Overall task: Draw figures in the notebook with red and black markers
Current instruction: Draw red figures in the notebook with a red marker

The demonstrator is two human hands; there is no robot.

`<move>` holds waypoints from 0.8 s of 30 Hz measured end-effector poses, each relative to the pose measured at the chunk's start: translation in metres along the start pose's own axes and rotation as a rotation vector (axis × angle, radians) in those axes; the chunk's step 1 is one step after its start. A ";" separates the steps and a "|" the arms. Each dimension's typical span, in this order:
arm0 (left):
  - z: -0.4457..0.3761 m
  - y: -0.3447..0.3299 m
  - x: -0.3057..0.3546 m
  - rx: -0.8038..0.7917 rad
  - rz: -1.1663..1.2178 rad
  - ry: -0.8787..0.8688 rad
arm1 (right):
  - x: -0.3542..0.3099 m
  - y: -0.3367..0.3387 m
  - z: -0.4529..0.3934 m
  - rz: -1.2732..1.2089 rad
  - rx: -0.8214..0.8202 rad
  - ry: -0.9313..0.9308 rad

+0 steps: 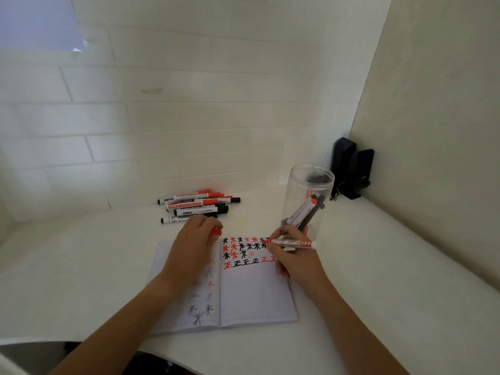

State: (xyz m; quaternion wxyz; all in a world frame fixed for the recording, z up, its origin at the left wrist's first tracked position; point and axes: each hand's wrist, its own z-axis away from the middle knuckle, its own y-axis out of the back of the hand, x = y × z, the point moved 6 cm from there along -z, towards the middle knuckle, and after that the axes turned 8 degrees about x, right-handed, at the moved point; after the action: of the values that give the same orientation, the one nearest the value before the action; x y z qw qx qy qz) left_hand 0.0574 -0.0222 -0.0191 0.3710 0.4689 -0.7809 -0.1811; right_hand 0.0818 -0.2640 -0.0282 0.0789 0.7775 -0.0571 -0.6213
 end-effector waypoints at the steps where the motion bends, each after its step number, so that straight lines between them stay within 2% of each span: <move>1: 0.004 0.001 0.008 -0.015 0.047 -0.004 | -0.002 -0.003 0.001 -0.040 -0.025 -0.003; 4: 0.018 0.001 0.019 -0.043 0.179 0.035 | -0.006 -0.012 0.005 -0.143 -0.080 -0.029; 9: 0.030 -0.002 0.015 -0.080 0.401 0.164 | -0.010 -0.019 0.011 -0.153 -0.166 -0.012; 13: 0.030 0.002 0.015 -0.062 0.465 0.197 | -0.017 -0.022 0.017 -0.167 -0.223 0.045; 24: 0.033 -0.001 0.025 -0.090 0.396 0.034 | -0.023 -0.029 0.025 -0.043 -0.231 0.173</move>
State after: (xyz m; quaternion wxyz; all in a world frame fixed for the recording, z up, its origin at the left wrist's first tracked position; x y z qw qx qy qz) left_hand 0.0261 -0.0468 -0.0309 0.4329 0.2920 -0.8427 -0.1312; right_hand 0.0522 -0.2325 -0.0168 0.1590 0.8149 0.0382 -0.5561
